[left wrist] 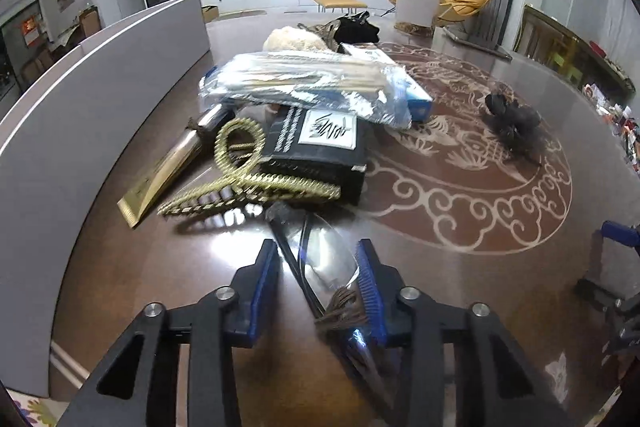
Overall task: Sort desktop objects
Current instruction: 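Move the left tool toward the eyeglasses and close on the temple arms, then grasp the black mesh hair bow with the right tool while the left tool hovers over the eyeglasses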
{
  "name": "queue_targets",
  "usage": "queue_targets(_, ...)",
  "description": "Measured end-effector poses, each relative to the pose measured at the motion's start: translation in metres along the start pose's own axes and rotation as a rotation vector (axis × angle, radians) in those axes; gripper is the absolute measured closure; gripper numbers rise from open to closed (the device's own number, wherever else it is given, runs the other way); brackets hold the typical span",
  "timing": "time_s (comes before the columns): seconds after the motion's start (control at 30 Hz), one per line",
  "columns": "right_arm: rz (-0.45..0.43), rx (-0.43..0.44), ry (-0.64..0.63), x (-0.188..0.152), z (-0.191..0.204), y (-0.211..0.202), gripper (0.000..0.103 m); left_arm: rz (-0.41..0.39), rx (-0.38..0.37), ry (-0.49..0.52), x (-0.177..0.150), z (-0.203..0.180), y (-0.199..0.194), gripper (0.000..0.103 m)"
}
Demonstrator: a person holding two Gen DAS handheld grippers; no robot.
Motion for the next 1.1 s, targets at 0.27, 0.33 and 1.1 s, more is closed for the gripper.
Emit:
queue_targets(0.27, 0.039, 0.029, -0.046, 0.04, 0.015, 0.026, 0.0, 0.013, 0.025, -0.044, -0.008, 0.008, -0.002, 0.027)
queue_targets(0.33, 0.05, 0.037, -0.06, 0.063, 0.019, 0.042, 0.0, 0.015, 0.021, -0.062, -0.007, 0.012, -0.001, 0.022)
queue_targets(1.1, -0.042, -0.03, 0.044, 0.049, 0.037, 0.018, 0.047, 0.033, 0.031, -0.073, -0.004, 0.015, 0.008, 0.001)
Point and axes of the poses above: each gripper's, at about its wrist camera, not at the fingertips, and y roughly the way its jaws point, z to its left, x to its top, the point moved 4 cm from there along y, roughly the way its jaws point, and after that the axes turned 10 degrees about -x, right-handed, at the moved point
